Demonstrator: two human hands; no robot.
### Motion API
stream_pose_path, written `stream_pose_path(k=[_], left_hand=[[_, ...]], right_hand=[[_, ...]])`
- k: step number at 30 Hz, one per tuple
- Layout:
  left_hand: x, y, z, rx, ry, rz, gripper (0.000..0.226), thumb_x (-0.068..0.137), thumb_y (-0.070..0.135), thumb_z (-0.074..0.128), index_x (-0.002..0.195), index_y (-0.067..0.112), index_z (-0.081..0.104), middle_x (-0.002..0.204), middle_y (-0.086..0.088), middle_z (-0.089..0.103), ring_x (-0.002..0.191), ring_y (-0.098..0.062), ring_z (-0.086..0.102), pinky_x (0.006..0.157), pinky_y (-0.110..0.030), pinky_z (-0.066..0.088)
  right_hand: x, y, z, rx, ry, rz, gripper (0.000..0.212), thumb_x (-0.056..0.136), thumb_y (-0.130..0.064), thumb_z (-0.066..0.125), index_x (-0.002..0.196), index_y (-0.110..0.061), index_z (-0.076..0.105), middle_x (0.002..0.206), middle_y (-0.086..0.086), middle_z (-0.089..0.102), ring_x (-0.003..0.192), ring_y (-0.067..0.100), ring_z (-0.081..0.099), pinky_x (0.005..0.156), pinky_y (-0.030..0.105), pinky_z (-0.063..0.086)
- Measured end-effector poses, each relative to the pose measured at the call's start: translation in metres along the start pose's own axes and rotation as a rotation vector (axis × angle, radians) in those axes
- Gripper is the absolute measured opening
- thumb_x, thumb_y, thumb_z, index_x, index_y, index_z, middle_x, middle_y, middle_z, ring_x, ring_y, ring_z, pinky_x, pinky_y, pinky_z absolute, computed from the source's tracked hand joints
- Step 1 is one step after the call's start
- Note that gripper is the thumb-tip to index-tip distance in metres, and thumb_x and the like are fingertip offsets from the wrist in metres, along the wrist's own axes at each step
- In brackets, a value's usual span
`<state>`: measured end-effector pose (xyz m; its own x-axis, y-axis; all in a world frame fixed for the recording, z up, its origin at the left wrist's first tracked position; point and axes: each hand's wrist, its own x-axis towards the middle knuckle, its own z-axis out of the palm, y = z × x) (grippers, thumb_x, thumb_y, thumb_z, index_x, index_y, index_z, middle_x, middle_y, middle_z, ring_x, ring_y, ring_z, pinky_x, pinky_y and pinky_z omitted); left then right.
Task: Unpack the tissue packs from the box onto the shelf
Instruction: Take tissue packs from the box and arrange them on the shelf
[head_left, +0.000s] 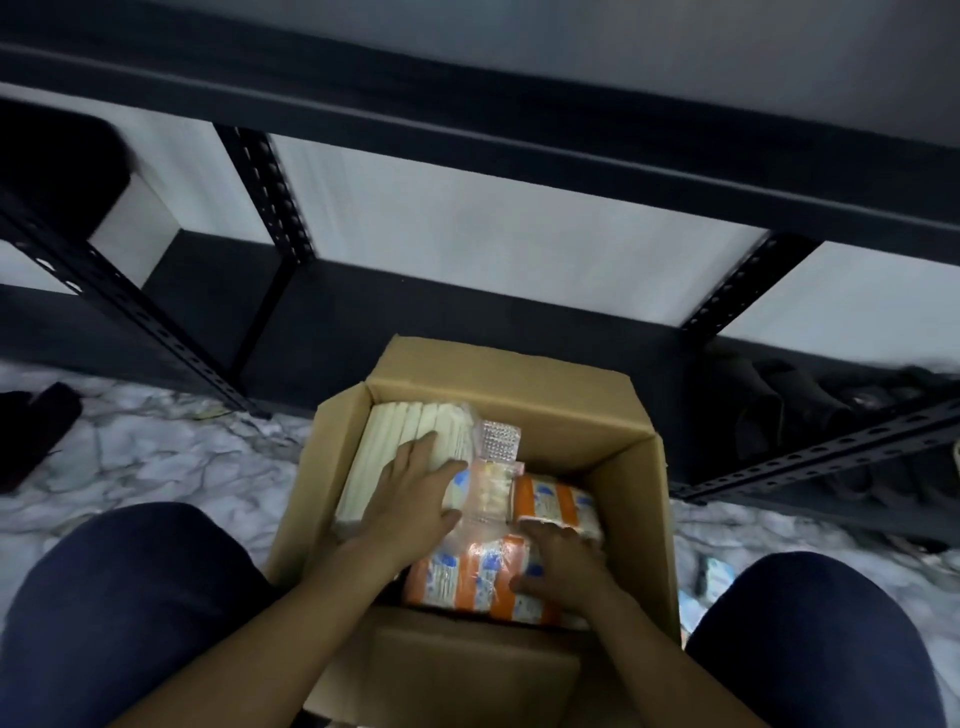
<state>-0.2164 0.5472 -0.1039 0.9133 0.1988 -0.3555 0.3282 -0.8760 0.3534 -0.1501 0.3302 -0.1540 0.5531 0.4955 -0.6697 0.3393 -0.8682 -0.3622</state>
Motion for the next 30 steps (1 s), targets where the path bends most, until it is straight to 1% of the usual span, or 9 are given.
stream_pose_path(k=[3, 9, 11, 16, 19, 22, 26, 28, 30], left_hand=[[0.002, -0.001, 0.001, 0.002, 0.014, -0.013, 0.061, 0.091, 0.035, 0.062, 0.146, 0.038, 0.036, 0.162, 0.001, 0.004, 0.148, -0.020, 0.006, 0.116, -0.037, 0.022], [0.003, -0.003, -0.003, -0.044, 0.039, -0.023, 0.052, 0.096, 0.020, 0.056, 0.145, 0.032, 0.041, 0.162, 0.003, 0.011, 0.146, -0.016, 0.016, 0.110, -0.034, 0.036], [0.001, -0.004, -0.004, -0.050, 0.043, -0.029, 0.054, 0.097, 0.019, 0.055, 0.147, 0.031, 0.038, 0.162, 0.005, 0.013, 0.146, -0.015, 0.019, 0.109, -0.033, 0.038], [-0.004, -0.001, -0.012, -0.030, 0.093, -0.081, 0.071, 0.095, 0.022, 0.057, 0.154, 0.033, 0.018, 0.156, 0.000, 0.025, 0.139, -0.019, 0.030, 0.101, -0.034, 0.042], [-0.007, 0.000, -0.016, -0.011, 0.127, -0.114, 0.071, 0.095, 0.026, 0.058, 0.153, 0.032, 0.019, 0.151, -0.002, 0.033, 0.134, -0.021, 0.036, 0.098, -0.035, 0.044], [-0.008, 0.000, -0.017, 0.002, 0.122, -0.116, 0.062, 0.095, 0.028, 0.057, 0.150, 0.032, 0.028, 0.148, -0.002, 0.037, 0.129, -0.020, 0.040, 0.098, -0.035, 0.044], [-0.011, 0.000, -0.016, 0.022, 0.129, -0.097, 0.063, 0.095, 0.029, 0.056, 0.151, 0.032, 0.026, 0.147, -0.003, 0.037, 0.128, -0.021, 0.040, 0.098, -0.035, 0.043], [-0.012, -0.001, -0.015, 0.034, 0.120, -0.085, 0.066, 0.094, 0.028, 0.057, 0.151, 0.032, 0.024, 0.147, -0.003, 0.036, 0.129, -0.022, 0.039, 0.100, -0.036, 0.041], [-0.012, 0.000, -0.014, 0.033, 0.104, -0.077, 0.068, 0.093, 0.027, 0.059, 0.151, 0.032, 0.024, 0.149, -0.004, 0.033, 0.132, -0.023, 0.036, 0.103, -0.037, 0.038]], right_hand=[[0.003, -0.003, -0.002, -0.067, 0.011, 0.013, 0.077, 0.079, -0.051, 0.071, 0.146, -0.042, 0.034, 0.150, -0.003, 0.043, 0.137, 0.023, 0.039, 0.114, 0.050, 0.024], [-0.004, -0.009, -0.008, -0.093, 0.080, 0.000, 0.073, 0.077, -0.059, 0.069, 0.143, -0.045, 0.041, 0.144, -0.005, 0.048, 0.134, 0.022, 0.040, 0.113, 0.050, 0.025], [-0.009, -0.012, -0.013, -0.116, 0.117, 0.004, 0.071, 0.078, -0.058, 0.069, 0.142, -0.043, 0.044, 0.142, -0.005, 0.048, 0.133, 0.021, 0.041, 0.113, 0.049, 0.026], [-0.025, -0.009, -0.027, -0.141, 0.206, 0.015, 0.064, 0.075, -0.059, 0.071, 0.134, -0.039, 0.054, 0.137, -0.005, 0.055, 0.131, 0.019, 0.045, 0.113, 0.047, 0.025], [-0.035, -0.013, -0.035, -0.131, 0.245, 0.022, 0.057, 0.074, -0.058, 0.073, 0.124, -0.036, 0.061, 0.130, -0.005, 0.058, 0.124, 0.016, 0.049, 0.111, 0.044, 0.028], [-0.043, -0.019, -0.044, -0.166, 0.275, 0.053, 0.056, 0.071, -0.059, 0.075, 0.119, -0.034, 0.063, 0.122, -0.006, 0.061, 0.116, 0.016, 0.053, 0.105, 0.043, 0.034], [-0.053, -0.018, -0.063, -0.171, 0.277, 0.128, 0.057, 0.067, -0.061, 0.076, 0.113, -0.030, 0.066, 0.110, -0.006, 0.066, 0.104, 0.016, 0.061, 0.096, 0.039, 0.044], [-0.061, -0.016, -0.076, -0.167, 0.286, 0.171, 0.053, 0.068, -0.060, 0.076, 0.109, -0.028, 0.067, 0.108, -0.005, 0.067, 0.101, 0.017, 0.062, 0.085, 0.035, 0.047], [-0.069, -0.012, -0.091, -0.139, 0.321, 0.239, 0.052, 0.071, -0.062, 0.074, 0.107, -0.025, 0.066, 0.106, -0.004, 0.066, 0.098, 0.018, 0.062, 0.074, 0.032, 0.043]])
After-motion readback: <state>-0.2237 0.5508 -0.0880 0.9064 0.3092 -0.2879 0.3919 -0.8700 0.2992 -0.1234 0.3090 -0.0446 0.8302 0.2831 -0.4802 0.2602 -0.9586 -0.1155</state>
